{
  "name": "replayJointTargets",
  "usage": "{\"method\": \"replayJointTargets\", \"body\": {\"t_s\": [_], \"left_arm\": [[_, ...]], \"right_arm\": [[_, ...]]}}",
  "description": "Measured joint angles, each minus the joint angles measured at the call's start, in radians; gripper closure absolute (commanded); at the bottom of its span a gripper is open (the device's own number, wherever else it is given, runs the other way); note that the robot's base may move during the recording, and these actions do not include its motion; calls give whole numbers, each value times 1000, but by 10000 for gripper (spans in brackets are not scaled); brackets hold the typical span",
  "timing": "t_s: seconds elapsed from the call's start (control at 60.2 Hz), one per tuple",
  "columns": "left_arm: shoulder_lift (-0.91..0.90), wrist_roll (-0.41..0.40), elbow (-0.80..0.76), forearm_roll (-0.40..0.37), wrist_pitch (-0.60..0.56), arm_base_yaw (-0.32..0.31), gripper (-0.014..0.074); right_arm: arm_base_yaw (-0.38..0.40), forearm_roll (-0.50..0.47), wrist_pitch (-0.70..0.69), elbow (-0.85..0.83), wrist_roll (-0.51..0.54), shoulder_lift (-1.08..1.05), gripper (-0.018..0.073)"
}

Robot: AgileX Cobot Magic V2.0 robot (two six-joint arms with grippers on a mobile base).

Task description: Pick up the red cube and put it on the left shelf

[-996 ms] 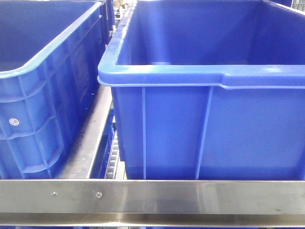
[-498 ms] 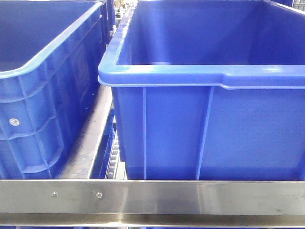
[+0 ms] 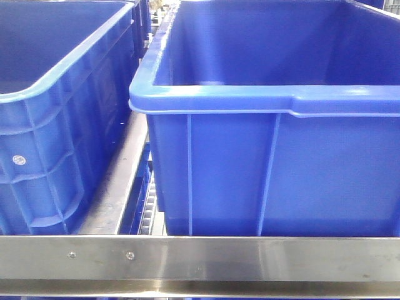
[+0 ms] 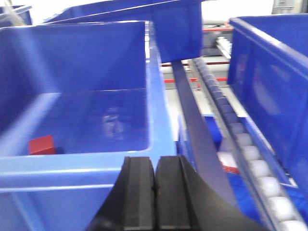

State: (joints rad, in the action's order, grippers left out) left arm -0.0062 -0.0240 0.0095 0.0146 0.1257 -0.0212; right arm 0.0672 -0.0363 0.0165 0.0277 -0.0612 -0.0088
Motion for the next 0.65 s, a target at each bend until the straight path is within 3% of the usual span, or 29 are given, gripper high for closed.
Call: {"method": "replayJointTargets", "body": {"t_s": [0.647], "left_arm": [[0, 0, 0, 0, 0, 0, 495]], "right_arm": [[2, 0, 0, 0, 0, 0, 504]]}}
